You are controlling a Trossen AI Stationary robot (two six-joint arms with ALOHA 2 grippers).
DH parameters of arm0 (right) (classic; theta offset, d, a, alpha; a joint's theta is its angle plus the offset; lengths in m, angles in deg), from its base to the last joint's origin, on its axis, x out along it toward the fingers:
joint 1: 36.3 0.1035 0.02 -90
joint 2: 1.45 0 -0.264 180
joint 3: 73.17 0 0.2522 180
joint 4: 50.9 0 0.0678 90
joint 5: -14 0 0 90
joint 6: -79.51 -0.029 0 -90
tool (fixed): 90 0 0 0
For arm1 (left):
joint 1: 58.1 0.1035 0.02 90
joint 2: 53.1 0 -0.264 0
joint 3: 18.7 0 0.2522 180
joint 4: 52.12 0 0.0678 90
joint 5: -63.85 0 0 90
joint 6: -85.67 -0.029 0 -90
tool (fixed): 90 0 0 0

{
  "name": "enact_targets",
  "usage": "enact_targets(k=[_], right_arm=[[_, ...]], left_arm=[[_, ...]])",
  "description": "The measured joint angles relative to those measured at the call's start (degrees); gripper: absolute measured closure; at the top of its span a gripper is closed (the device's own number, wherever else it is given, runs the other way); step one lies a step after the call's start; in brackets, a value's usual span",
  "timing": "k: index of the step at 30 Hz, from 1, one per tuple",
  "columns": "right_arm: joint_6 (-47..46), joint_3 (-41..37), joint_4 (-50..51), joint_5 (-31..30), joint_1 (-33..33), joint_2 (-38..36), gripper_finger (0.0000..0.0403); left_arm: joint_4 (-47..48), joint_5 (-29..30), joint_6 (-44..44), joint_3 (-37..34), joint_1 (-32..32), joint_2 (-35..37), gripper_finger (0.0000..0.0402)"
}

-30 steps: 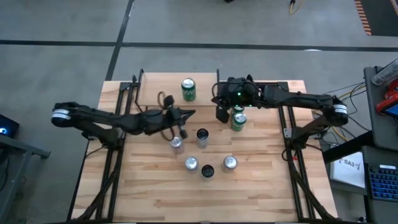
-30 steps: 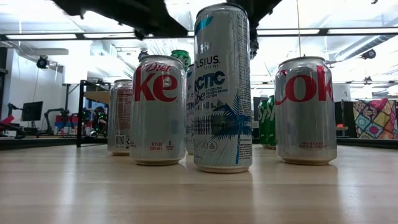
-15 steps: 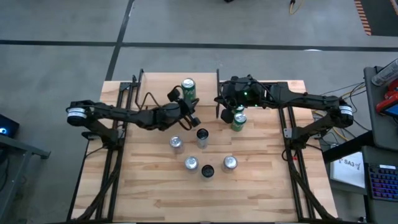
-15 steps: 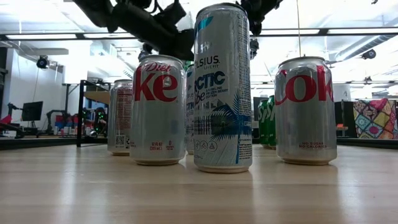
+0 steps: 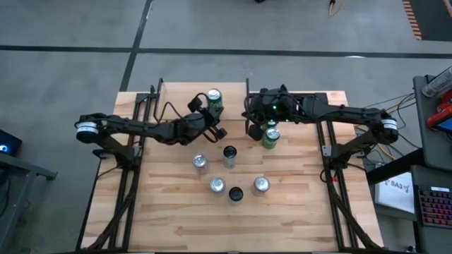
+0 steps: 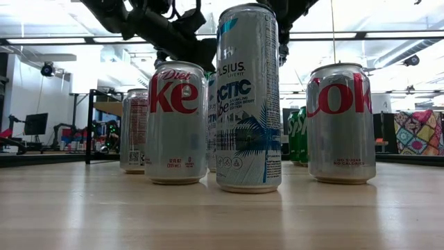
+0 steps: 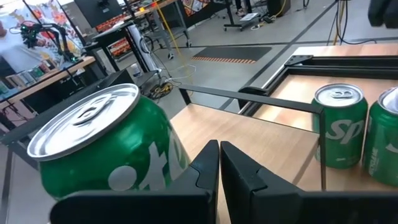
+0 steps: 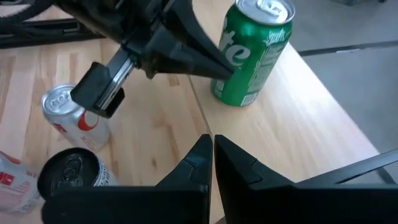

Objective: Place canned beverage on shelf
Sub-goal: Put the bottom green soda can on the shelf

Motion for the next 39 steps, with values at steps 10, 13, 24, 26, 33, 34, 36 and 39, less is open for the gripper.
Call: enact_targets(k=[10, 13, 24, 26, 33, 34, 36, 39], right_arm=[[-1.1, -1.7, -2.5, 0.0, 0.0, 0.1, 0.0394], [-1.9, -2.5, -3.2, 0.1, 0.1, 0.1, 0.0394], [-6.1, -6.5, -6.0, 0.0, 0.6, 0.1, 0.0394], [-6.4, -7.4, -7.7, 0.1, 0.7, 0.1, 0.0394], [-8.4, -9.9, -13.2, 0.4, 0.9, 0.1, 0.0394], [-8.8, -10.1, -14.1, 0.4, 0.9, 0.1, 0.0394], [-9.7, -10.4, -16.3, 0.4, 0.9, 0.3, 0.0394], [-9.8, -10.5, -18.5, 0.4, 0.9, 0.4, 0.0394]], left_arm=[[2.4, 3.5, 0.0, 0.0, 0.8, 0.1, 0.0402], [2.5, 3.5, 0.0, -0.1, 0.8, 0.1, 0.0402], [3.4, 6.0, 0.0, -0.1, 1.3, 0.1, 0.0402], [3.6, 6.0, 0.0, -0.1, 1.6, 0.1, 0.0402], [5.7, 6.0, 0.3, -0.1, 1.1, 0.9, 0.0402], [6.6, 5.9, 0.5, -0.1, 0.7, 1.3, 0.0402], [8.4, 5.9, 1.0, -0.1, -0.1, 2.3, 0.0402], [11.3, 5.8, 1.1, -0.1, -1.6, 4.8, 0.0402]])
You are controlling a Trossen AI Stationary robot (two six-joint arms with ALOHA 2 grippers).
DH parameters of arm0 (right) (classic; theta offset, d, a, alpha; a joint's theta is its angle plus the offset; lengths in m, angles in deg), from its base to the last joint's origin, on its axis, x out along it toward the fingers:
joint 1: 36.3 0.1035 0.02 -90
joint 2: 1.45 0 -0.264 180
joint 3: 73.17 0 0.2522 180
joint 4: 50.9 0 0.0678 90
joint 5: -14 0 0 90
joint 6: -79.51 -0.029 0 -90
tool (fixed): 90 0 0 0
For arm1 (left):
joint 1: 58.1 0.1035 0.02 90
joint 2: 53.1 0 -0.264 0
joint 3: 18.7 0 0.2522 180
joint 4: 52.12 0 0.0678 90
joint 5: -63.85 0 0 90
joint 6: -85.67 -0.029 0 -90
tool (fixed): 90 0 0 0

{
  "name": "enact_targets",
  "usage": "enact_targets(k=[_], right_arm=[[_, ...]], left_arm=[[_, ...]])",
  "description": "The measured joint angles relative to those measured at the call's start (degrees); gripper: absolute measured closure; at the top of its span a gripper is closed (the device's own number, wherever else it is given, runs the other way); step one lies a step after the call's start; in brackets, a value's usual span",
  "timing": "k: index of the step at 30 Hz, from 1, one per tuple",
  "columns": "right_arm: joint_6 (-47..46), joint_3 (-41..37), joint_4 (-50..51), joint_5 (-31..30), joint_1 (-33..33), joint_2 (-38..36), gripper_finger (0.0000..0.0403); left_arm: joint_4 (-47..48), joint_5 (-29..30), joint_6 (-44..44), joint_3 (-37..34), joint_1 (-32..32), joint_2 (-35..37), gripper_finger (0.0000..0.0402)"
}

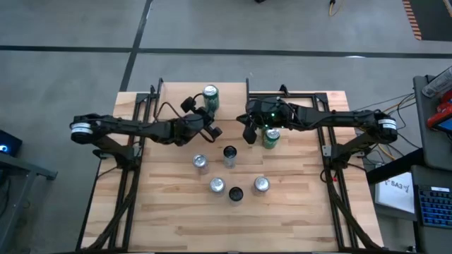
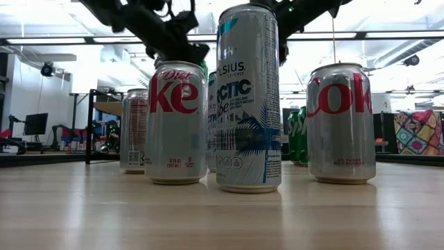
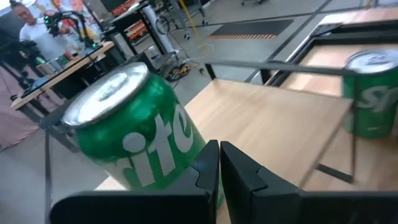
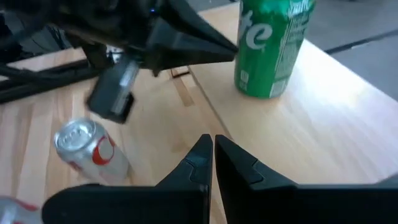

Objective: Place canned beverage on shelf
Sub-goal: Put the bottom green soda can on the shelf

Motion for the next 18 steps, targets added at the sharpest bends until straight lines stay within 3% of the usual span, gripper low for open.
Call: enact_targets(k=[7, 13, 18], right_arm=[[-0.4, 0.7, -4.0, 0.0, -0.2, 0.0, 0.0394], [-0.5, 0.8, -9.9, 0.0, -0.3, 2.1, 0.0394], [-0.6, 3.4, -11.3, 0.0, -1.2, 5.6, 0.0394]], left_arm=[[7.7, -2.0, -0.6, -1.7, -3.4, 8.6, 0.0402], [7.1, -10.5, -1.0, -8.7, -5.1, 19.4, 0.0402], [5.4, -12.5, -0.7, -14.4, -5.6, 28.0, 0.0402]])
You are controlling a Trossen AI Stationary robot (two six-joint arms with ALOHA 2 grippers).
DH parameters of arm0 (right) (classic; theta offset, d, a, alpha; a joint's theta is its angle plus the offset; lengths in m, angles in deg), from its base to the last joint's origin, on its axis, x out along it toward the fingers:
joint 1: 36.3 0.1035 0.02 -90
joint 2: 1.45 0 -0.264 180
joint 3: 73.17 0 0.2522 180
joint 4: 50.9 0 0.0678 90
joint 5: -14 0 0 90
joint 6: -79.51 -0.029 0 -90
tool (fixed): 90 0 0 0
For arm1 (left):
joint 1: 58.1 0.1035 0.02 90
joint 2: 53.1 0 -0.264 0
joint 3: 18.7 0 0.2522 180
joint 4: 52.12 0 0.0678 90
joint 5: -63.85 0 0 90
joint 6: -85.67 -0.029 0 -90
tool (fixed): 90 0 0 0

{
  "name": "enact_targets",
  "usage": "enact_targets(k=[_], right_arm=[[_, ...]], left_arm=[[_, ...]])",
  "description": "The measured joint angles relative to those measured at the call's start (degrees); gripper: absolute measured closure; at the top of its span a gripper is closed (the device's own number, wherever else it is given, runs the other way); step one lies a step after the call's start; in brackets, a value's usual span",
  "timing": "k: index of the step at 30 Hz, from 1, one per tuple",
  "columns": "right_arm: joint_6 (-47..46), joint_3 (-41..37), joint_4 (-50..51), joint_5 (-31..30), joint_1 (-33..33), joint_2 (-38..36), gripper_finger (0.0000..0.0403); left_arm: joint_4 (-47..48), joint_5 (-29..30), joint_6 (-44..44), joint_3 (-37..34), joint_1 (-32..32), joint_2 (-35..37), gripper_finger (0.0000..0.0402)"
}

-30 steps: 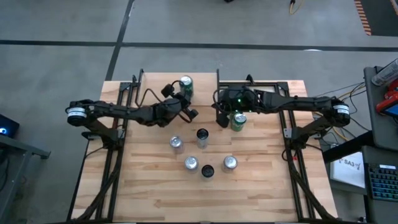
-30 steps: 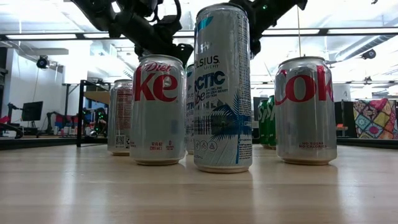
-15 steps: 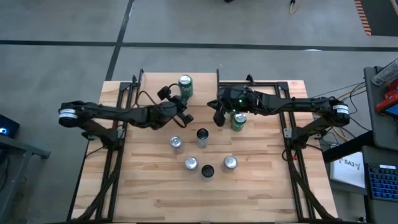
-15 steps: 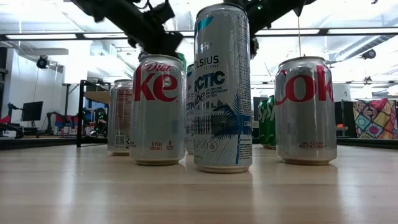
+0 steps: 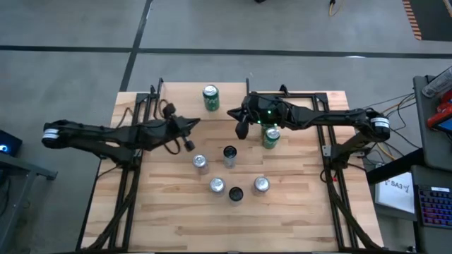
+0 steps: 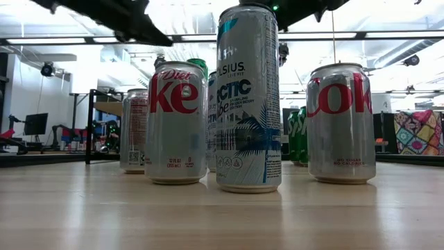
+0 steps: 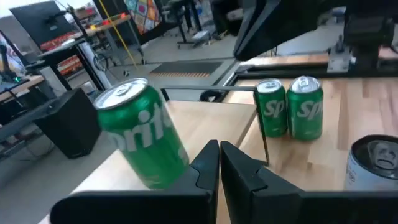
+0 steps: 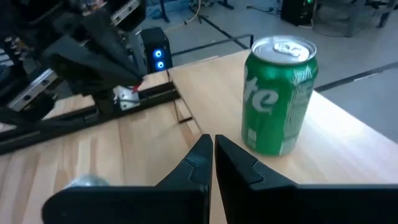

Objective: Place canned beverage on shelf
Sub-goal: Put the bottom green soda can on the shelf

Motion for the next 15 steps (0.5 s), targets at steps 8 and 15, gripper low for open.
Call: enact_targets(k=[8, 15], right_arm=[[-0.5, 7.8, 1.0, -0.4, -2.4, 7.5, 0.0394], [0.7, 15.6, 8.0, -1.0, -3.5, 13.3, 0.0394]], left_arm=[[-1.1, -5.5, -3.7, -4.9, 0.0, 9.5, 0.0402], [-6.5, -16.9, -6.0, -10.9, 0.0, 18.5, 0.0402]])
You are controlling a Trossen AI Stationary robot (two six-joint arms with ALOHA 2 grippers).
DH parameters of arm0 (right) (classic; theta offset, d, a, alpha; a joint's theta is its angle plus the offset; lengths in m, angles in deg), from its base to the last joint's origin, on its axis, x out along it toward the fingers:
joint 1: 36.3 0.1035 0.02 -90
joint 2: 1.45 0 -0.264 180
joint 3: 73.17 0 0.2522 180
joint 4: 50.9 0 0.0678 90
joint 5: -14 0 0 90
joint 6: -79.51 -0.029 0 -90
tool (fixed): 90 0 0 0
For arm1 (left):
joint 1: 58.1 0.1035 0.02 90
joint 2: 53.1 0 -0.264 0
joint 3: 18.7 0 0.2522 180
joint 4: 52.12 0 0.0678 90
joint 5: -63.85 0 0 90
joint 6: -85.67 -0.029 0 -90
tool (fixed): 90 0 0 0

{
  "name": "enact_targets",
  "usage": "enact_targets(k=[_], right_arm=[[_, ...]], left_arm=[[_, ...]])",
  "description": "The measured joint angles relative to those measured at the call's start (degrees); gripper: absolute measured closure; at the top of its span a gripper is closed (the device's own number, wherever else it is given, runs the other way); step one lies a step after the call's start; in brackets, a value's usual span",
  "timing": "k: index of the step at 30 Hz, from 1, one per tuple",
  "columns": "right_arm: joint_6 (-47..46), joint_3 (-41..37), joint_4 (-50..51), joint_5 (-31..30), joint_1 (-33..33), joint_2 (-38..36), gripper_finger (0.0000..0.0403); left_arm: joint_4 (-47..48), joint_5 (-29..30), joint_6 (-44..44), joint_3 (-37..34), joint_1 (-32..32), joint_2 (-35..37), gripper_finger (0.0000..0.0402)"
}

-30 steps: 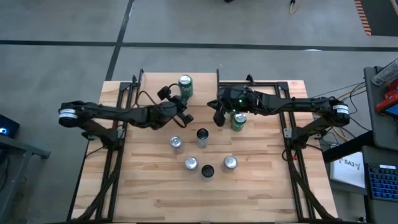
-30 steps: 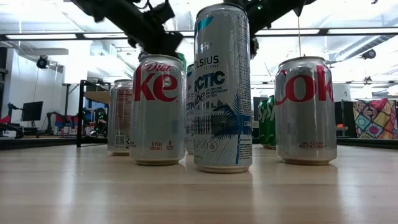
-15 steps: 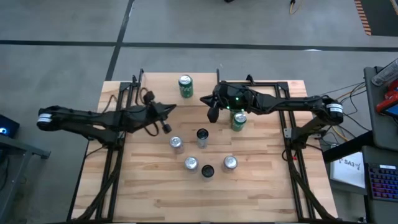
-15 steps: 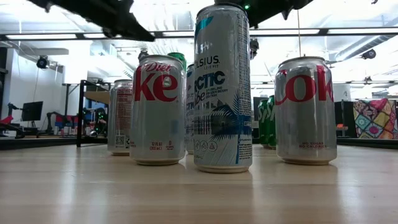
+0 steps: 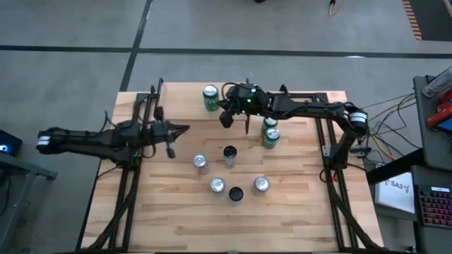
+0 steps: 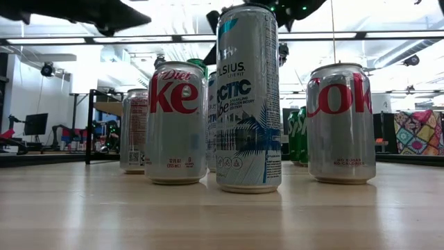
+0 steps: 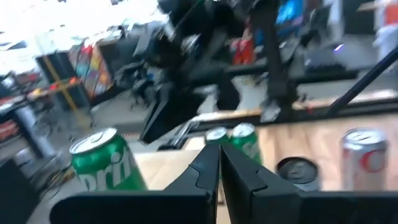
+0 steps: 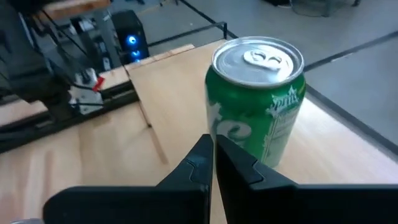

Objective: Place canned beverage on shelf
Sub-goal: Put the bottom green soda can on the shelf

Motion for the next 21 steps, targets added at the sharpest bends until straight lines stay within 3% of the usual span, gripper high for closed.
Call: enact_targets(k=[6, 21], right_arm=[[1.6, 4.7, 10.8, -1.0, 0.1, 1.8, 0.0394], [-0.4, 4.9, 12.2, -3.1, 0.1, 1.6, 0.0394]], left_arm=[[-1.3, -0.7, 1.3, -2.7, 0.0, 6.3, 0.0402], [-1.2, -0.7, 4.5, -4.3, 0.0, 8.2, 0.0402]])
